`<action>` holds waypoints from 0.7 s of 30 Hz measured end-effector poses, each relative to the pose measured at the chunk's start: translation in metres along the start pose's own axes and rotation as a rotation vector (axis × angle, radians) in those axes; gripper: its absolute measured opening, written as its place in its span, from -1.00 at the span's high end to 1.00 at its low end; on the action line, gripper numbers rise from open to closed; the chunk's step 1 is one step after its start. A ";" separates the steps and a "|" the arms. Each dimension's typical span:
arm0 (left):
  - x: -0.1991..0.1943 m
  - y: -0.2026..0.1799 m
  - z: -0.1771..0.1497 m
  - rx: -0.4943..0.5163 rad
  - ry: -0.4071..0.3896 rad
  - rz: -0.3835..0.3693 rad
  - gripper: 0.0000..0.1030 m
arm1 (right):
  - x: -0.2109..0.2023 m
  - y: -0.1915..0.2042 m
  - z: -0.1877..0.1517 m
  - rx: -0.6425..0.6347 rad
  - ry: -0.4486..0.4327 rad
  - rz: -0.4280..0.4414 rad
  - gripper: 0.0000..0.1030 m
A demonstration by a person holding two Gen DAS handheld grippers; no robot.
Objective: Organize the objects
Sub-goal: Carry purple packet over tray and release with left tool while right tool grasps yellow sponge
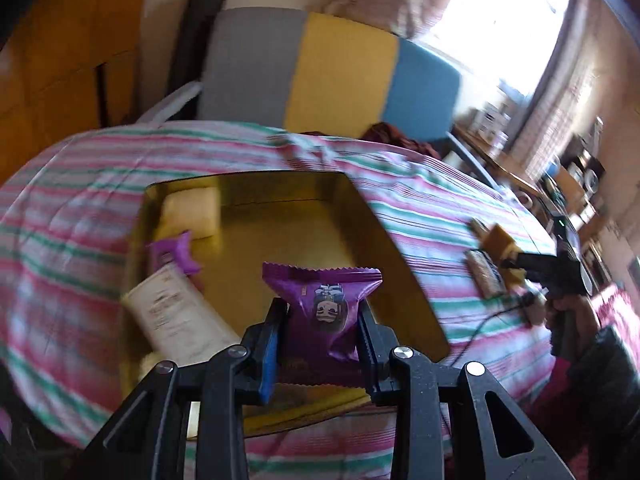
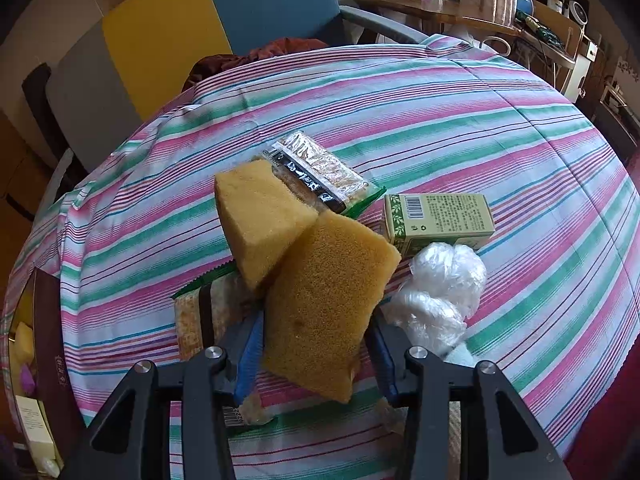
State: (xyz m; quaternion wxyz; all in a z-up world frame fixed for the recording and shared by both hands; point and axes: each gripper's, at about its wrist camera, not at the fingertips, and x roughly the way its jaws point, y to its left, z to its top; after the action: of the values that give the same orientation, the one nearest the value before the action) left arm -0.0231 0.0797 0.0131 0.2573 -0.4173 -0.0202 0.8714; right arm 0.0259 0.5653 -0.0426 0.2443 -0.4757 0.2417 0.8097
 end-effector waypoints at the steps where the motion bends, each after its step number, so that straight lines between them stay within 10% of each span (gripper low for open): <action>1: -0.005 0.015 -0.002 -0.034 -0.004 0.017 0.35 | -0.001 0.000 0.000 -0.001 0.000 0.000 0.07; 7: -0.017 0.071 0.000 -0.186 -0.029 0.072 0.35 | -0.001 0.002 0.000 -0.021 -0.005 -0.008 0.08; 21: 0.100 0.036 0.088 -0.040 0.178 0.047 0.34 | -0.001 0.008 0.000 -0.047 0.000 -0.016 0.08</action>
State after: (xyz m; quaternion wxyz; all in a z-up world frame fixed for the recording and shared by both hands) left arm -0.1553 0.1107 -0.0101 0.2291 -0.4985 -0.0051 0.8360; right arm 0.0218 0.5591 -0.0405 0.2396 -0.4831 0.2187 0.8133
